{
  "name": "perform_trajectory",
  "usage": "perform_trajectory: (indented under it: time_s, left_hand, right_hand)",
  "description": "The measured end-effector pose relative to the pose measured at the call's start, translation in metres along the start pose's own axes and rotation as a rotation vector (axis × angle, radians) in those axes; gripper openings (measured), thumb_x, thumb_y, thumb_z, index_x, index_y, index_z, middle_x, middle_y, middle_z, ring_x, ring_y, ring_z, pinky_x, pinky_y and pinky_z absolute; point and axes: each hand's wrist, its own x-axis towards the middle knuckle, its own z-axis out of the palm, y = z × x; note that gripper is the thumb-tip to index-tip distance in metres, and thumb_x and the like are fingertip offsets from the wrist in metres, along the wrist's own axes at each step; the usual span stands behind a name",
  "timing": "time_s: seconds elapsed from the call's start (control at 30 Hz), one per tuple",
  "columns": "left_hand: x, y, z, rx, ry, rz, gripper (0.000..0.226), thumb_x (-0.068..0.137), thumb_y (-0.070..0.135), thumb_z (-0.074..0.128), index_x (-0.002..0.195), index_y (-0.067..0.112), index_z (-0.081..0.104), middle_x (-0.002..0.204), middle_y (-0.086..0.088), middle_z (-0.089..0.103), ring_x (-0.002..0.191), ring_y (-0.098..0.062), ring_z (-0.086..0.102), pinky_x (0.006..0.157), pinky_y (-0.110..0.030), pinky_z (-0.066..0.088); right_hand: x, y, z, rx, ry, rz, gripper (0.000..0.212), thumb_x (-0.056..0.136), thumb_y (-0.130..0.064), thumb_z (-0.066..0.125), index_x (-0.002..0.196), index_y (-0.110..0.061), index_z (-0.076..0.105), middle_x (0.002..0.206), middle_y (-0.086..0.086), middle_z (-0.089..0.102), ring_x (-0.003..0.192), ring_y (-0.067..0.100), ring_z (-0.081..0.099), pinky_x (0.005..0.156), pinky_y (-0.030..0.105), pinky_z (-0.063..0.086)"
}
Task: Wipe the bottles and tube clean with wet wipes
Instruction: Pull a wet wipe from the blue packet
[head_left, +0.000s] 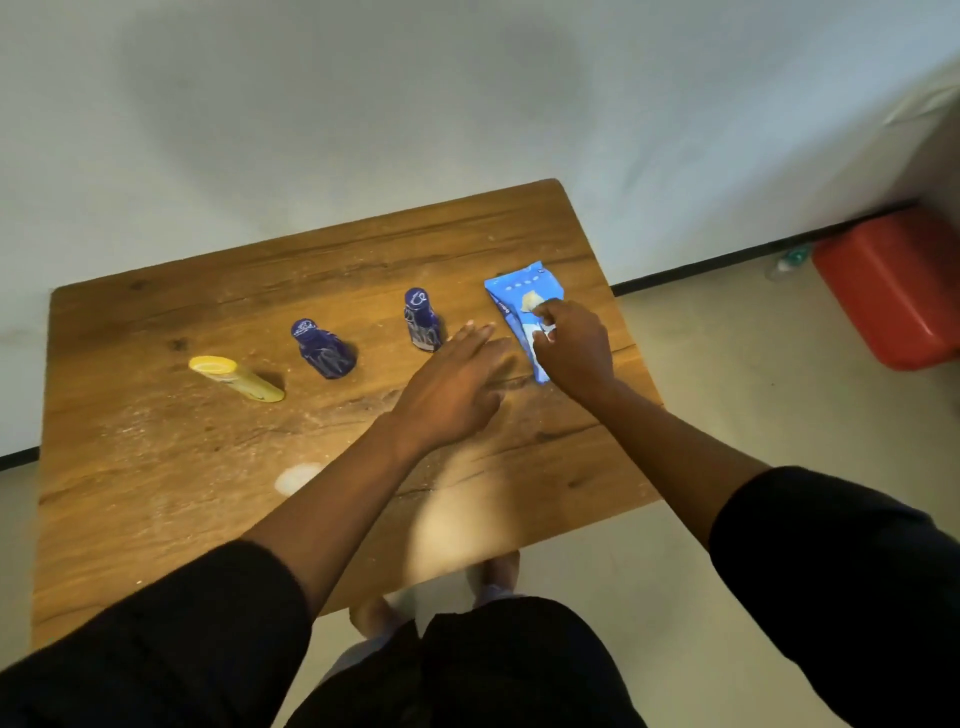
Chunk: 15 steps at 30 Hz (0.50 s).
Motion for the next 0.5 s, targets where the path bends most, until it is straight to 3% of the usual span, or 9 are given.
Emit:
perform_trajectory:
  time_s: [0.2,0.4,0.5]
  left_hand:
    - [0.063,0.007,0.036,0.041,-0.195,-0.105,0.076,0.099,0.032,0.061,0.163,0.016,0.024,0.171,-0.013,0.016,0.158,-0.038,0.01,0.126,-0.049,0.02]
    - [0.092,-0.002,0.065,0.056,-0.217,-0.123,0.094,0.091,0.061,0.044,0.165,0.015,0.01,0.172,-0.019,0.009,0.158,-0.041,0.007,0.127,-0.05,0.015]
    - [0.099,-0.003,0.073,0.06,-0.172,-0.125,0.104,0.08,0.071,0.024,0.165,0.013,0.009,0.172,-0.017,0.007,0.159,-0.04,0.008,0.127,-0.051,0.016]
  right_hand:
    - [0.037,0.022,-0.004,-0.03,-0.043,-0.031,0.039,0.094,-0.014,0.068,0.133,-0.012,0.065,0.127,0.012,0.067,0.113,0.027,0.065,0.088,0.026,0.046]
    - [0.052,0.028,0.008,-0.026,-0.101,-0.085,0.053,0.094,-0.022,0.073,0.145,-0.019,0.059,0.133,0.016,0.059,0.117,0.03,0.063,0.093,0.031,0.049]
    - [0.059,0.033,0.014,-0.029,-0.093,-0.099,0.046,0.093,-0.026,0.074,0.137,-0.021,0.066,0.13,0.015,0.059,0.115,0.028,0.063,0.091,0.033,0.051]
